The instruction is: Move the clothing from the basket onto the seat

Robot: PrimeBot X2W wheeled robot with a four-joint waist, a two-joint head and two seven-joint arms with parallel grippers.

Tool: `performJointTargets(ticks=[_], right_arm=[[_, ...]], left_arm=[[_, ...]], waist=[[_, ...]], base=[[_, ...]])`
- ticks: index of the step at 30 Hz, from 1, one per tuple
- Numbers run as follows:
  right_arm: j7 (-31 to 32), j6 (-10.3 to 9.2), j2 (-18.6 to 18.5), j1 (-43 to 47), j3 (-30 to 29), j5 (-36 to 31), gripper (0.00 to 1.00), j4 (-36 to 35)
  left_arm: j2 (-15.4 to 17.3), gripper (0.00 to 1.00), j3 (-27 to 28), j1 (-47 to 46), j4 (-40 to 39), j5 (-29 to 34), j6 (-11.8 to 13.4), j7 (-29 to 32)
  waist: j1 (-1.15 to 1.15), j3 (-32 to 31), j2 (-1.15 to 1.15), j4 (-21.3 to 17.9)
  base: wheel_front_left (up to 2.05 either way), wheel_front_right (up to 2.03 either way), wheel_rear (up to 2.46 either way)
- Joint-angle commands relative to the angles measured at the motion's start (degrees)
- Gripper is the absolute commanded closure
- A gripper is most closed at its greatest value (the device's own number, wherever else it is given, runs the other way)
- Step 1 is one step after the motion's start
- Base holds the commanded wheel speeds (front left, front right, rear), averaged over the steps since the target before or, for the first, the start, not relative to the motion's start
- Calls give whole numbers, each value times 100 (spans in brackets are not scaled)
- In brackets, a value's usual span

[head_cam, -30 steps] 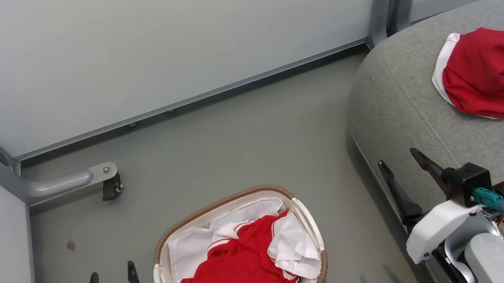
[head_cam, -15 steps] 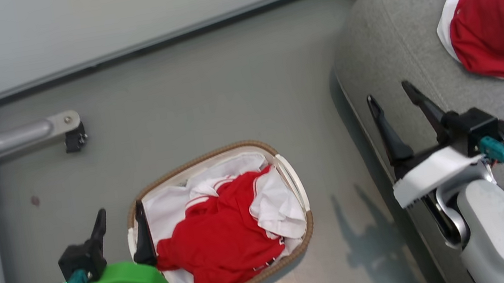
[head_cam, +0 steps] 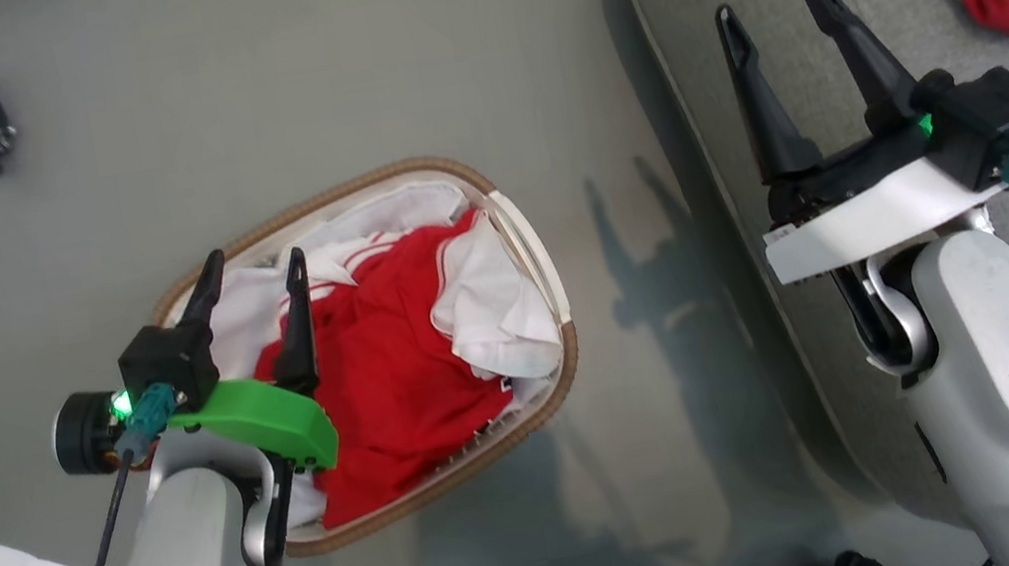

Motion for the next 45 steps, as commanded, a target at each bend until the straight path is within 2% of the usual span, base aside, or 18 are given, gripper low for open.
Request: performJointTargets(ticks=[1,13,23,31,37,43,44,45], right_arm=[[-12,-6,-15,-108,17,42,0,-67],[-13,-7,-15,-544,331,97,0,-492],[-13,-6,-12,-760,491,278,0,-937],[-13,-6,-15,-623,557,202,0,-1276],[-13,-6,-15,-546,529,190,0,-1355],[-13,-6,-15,-458,523,187,0,-1349],[-13,-6,-15,-451,524,194,0,-1342],[-13,-6,-15,-446,526,197,0,-1332]], left_arm=[[118,0,-94,-223,44,-41,-25,4],[571,0,-982,-1225,685,-327,-25,4],[817,0,-1891,-1982,1322,-487,-22,3],[770,0,-2541,-2492,2129,-661,-22,4],[771,0,-3078,-2835,2789,-640,-22,5],[703,0,-3640,-3030,3191,-887,-22,118],[693,22,-3747,-3020,3218,-979,-22,167],[689,57,-3840,-3012,3223,-1037,-22,184]], waist=[[0,654,0,-274],[0,1577,0,-551],[0,2132,0,-735],[0,2250,0,-778],[0,2270,0,-784],[0,2270,0,-785],[0,2266,0,-787],[0,2261,0,-789]], base=[[0,0,0],[0,0,0],[0,0,0],[0,0,0],[0,0,0],[0,0,0],[0,0,0],[0,0,0]])
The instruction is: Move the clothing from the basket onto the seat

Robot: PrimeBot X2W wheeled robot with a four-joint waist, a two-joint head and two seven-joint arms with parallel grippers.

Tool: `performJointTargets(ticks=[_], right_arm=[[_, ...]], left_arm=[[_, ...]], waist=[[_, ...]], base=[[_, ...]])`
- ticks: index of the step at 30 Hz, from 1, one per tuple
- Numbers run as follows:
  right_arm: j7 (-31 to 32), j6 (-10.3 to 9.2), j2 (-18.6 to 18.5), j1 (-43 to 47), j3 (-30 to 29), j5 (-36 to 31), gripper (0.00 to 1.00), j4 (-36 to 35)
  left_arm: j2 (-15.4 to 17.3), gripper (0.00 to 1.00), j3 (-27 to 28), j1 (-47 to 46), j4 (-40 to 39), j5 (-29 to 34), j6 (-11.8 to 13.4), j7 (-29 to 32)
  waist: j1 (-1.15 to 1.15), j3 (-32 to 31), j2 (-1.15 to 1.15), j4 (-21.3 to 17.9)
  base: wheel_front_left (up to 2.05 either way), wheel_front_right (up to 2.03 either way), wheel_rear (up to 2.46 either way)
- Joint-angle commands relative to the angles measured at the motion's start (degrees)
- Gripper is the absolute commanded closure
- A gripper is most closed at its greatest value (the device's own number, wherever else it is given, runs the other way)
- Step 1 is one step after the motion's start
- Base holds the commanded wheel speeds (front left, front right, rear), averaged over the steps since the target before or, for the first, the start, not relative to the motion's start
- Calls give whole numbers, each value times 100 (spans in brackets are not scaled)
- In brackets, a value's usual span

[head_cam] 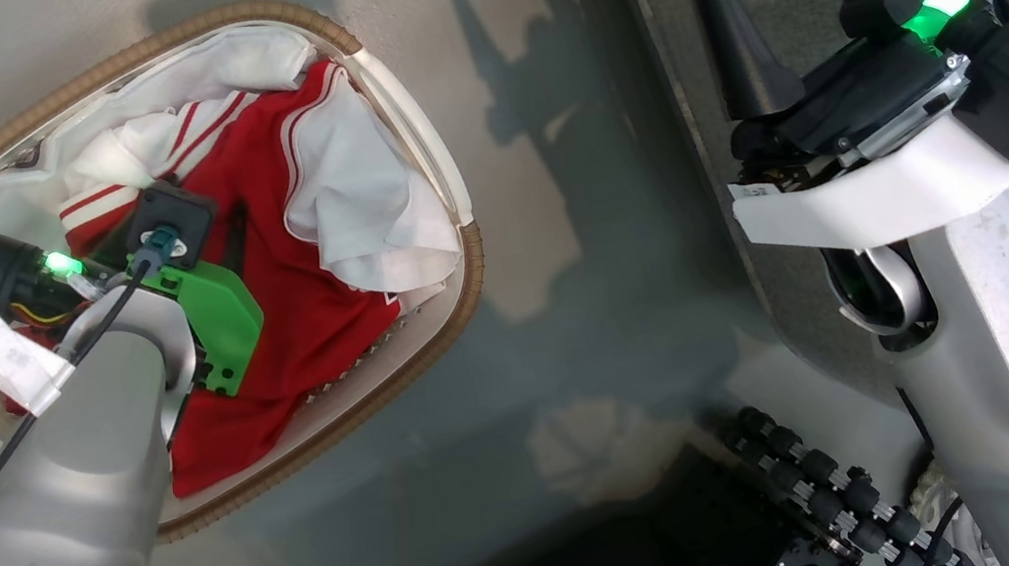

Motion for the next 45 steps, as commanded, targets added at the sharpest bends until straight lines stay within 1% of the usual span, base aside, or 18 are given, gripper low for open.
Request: performJointTargets(ticks=[1,3,6,10,16,19,24,29,31,35,38,45], right_arm=[[-13,-6,-15,42,7,-11,0,14],[-13,-6,-15,30,20,4,0,28],[-13,-6,-16,-17,8,24,0,34],[-13,-6,-15,-90,-13,84,0,44],[-13,-6,-15,-163,63,178,0,175],[-13,-6,-16,-177,83,185,0,280],[-13,-6,-16,-2,85,76,0,512],[-13,-6,-17,178,75,-26,0,726],[-13,-6,-17,234,80,-49,0,802],[-12,-6,-18,419,81,-75,0,988],[-13,-6,-20,586,30,-46,0,1100],[-13,-6,-18,998,16,-83,0,1371]], left_arm=[[-4,100,-128,-48,8,-125,-16,45],[18,100,-367,38,-53,-294,-16,143],[142,100,-681,4,-75,-444,-16,160],[203,100,-957,43,-89,-685,-16,59],[268,100,-1017,162,-118,-1105,-17,-132],[250,100,-954,287,-129,-1233,-17,-176],[183,100,-556,578,-387,-1411,-9,-189],[136,100,-19,1003,-827,-1294,115,-185],[114,100,148,1176,-984,-1213,140,-186],[69,100,734,1545,-1497,-982,261,-186],[-27,100,1114,1876,-1817,-813,302,-185],[-269,100,1836,2511,-2464,-272,234,-180]], waist=[[-1,-14,0,-5],[-1,-37,0,-19],[-1,-74,0,-38],[-1,-162,0,-93],[-1,-384,0,-179],[-1,-609,0,-172],[-1,-1133,0,-68],[-1,-1688,0,67],[-1,-1863,0,124],[-1,-2291,0,267],[-1,-2584,0,375],[-1,-3248,0,590]], base=[[0,0,0],[0,0,0],[0,0,0],[0,0,0],[0,0,0],[0,0,0],[0,0,0],[0,0,0],[0,0,0],[0,0,0],[0,0,0],[0,0,0]])
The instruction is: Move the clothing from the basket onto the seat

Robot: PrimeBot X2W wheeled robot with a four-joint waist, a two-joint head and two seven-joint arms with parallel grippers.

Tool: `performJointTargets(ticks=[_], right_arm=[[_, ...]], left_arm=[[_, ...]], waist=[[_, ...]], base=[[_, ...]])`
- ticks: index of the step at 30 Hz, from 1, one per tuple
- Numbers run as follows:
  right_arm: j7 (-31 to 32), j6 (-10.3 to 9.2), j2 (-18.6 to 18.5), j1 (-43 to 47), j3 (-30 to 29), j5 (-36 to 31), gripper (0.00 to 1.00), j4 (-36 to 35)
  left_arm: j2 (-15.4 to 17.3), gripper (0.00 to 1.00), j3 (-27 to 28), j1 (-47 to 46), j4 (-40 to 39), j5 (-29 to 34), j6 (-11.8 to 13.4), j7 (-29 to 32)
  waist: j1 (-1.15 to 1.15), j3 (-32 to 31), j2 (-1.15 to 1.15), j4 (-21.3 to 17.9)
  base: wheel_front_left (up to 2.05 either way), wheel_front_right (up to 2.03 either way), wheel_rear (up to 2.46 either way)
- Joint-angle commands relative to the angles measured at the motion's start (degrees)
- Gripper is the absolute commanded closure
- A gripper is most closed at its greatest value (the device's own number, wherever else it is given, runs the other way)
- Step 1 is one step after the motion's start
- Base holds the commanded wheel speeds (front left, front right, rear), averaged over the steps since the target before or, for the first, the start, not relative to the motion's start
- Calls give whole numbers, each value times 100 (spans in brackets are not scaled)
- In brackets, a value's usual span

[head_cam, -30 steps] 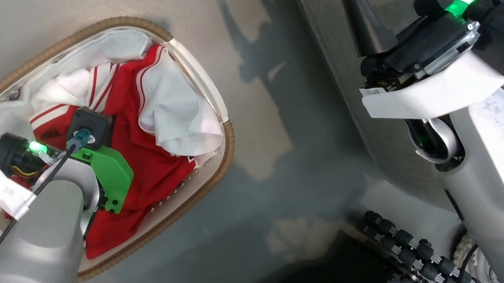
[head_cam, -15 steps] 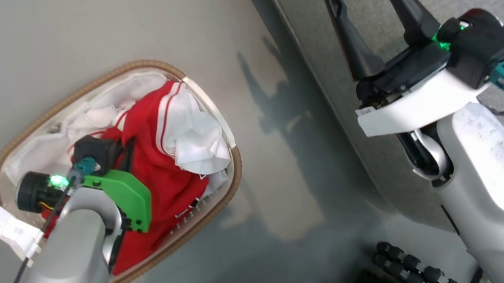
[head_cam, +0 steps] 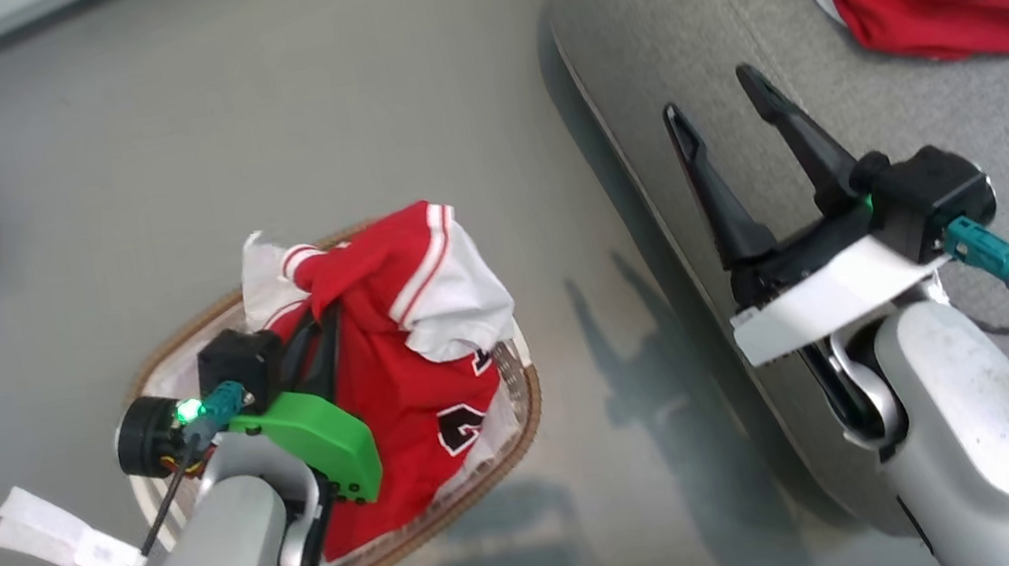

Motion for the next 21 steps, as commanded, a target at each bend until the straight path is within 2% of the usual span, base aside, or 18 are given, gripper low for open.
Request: performJointTargets(ticks=[1,11,21], right_arm=[[-13,-6,-22,191,-11,-48,0,55],[-13,-6,-23,679,-132,-113,0,283],[-13,-6,-22,1000,-149,-157,0,414]], left_arm=[[-55,100,170,215,-160,141,-35,-3],[-392,100,956,842,-1194,784,-180,-3],[-684,100,1424,910,-1985,980,-263,-3]], waist=[[0,-653,0,338],[0,-1337,0,608],[0,-1715,0,735]], base=[[0,0,0],[0,0,0],[0,0,0]])
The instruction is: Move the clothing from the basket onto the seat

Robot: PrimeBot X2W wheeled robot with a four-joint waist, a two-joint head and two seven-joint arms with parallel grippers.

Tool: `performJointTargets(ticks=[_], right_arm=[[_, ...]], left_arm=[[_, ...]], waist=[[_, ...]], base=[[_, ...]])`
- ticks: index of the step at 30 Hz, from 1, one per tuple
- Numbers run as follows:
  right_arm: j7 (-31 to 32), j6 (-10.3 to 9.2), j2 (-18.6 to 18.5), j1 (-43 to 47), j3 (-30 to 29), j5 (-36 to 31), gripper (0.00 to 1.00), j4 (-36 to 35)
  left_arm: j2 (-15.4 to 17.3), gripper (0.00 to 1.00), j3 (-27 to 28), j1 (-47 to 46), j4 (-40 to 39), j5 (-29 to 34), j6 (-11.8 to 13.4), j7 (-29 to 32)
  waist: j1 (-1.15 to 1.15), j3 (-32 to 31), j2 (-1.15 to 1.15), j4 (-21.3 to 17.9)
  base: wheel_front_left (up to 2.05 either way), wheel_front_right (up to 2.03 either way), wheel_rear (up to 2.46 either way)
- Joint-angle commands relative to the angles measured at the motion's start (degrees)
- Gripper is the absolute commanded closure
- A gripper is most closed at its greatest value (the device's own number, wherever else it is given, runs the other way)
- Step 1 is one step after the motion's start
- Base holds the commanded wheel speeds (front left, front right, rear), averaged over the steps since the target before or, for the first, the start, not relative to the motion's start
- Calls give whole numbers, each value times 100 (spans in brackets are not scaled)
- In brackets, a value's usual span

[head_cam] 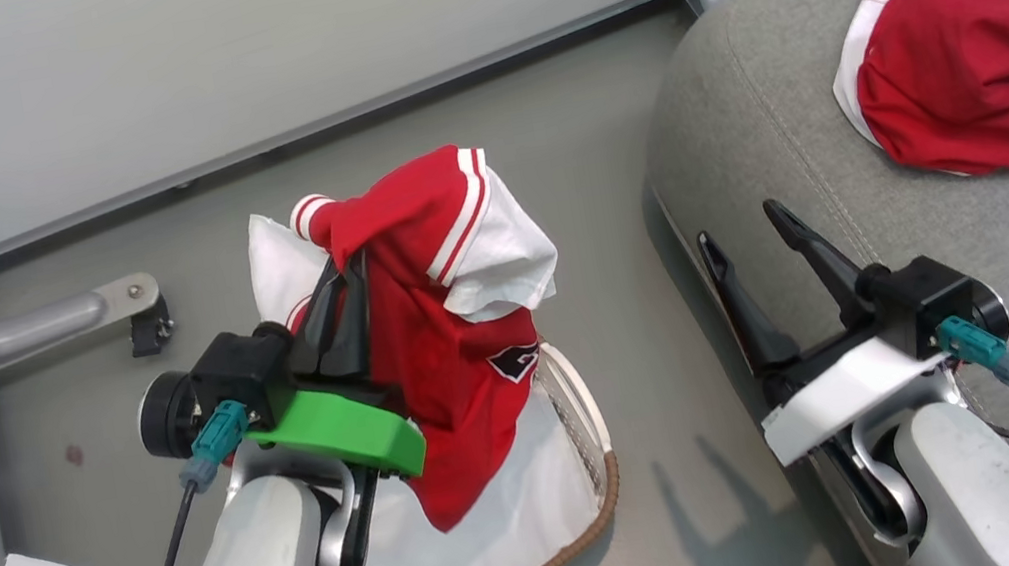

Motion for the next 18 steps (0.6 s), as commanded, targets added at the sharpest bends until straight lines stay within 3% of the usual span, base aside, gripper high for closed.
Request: performJointTargets(ticks=[1,11,18], right_arm=[[-13,-6,-23,122,-5,-16,0,48],[-13,-6,-24,371,259,-55,0,282],[-13,-6,-22,190,1014,127,0,515]], left_arm=[[-40,100,38,-56,-86,34,-39,-3],[-141,100,-131,-431,-368,67,-47,-4],[-204,100,-400,-592,-561,-15,-48,-4]], waist=[[0,-184,0,112],[0,-354,0,315],[0,-310,0,531]], base=[[0,0,0],[0,0,0],[0,0,0]])
